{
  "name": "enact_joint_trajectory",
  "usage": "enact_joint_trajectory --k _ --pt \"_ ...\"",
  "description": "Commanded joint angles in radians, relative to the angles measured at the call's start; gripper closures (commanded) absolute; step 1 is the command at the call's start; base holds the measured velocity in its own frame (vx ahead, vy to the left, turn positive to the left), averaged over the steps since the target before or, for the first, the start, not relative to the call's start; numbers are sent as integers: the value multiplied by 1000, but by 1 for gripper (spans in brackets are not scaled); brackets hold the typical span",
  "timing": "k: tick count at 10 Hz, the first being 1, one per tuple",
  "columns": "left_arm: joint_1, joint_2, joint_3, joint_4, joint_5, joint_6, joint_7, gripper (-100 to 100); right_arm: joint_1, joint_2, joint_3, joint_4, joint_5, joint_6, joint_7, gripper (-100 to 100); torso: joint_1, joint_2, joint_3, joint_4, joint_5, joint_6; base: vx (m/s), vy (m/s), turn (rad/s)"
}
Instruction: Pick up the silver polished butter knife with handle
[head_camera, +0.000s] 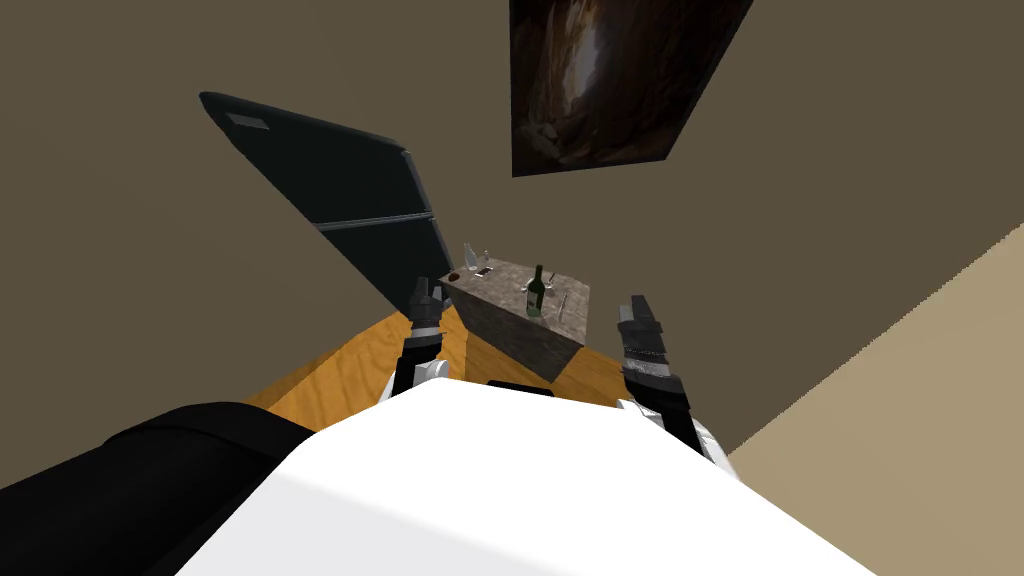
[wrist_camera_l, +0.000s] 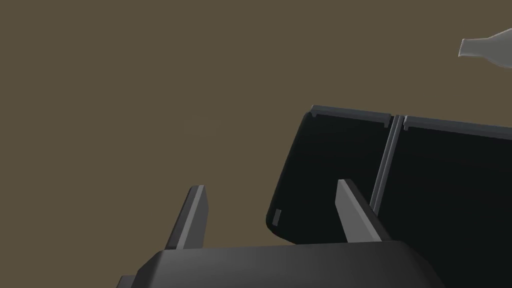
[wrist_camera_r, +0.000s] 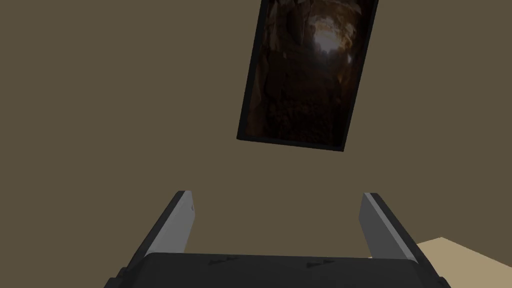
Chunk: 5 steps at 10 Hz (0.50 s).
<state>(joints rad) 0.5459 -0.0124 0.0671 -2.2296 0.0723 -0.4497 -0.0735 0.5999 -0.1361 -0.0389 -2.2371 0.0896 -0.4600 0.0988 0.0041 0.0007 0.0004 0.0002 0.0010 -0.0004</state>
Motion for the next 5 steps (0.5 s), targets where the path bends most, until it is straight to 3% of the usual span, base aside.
enact_joint_trajectory --k 1,3,4,5 --pt "0 0 0 0 0 0 0 0 50 -22 -39 1 -8 33 2 -100 0 0 0 0 0 0 -4 75 237" --pt "0 0 0 0 0 0 0 0 112 -40 -88 4 -13 81 12 -100 1 0 0 0 0 0 -1 87 259" --pt "0 0 0 0 0 0 0 0 123 -40 -88 4 -13 81 12 -100 2 0 0 0 0 0 -4 69 85" --pt "0 0 0 0 0 0 0 0 159 -48 -114 5 -16 107 18 -100 0 0 0 0 0 1 -1 64 181"
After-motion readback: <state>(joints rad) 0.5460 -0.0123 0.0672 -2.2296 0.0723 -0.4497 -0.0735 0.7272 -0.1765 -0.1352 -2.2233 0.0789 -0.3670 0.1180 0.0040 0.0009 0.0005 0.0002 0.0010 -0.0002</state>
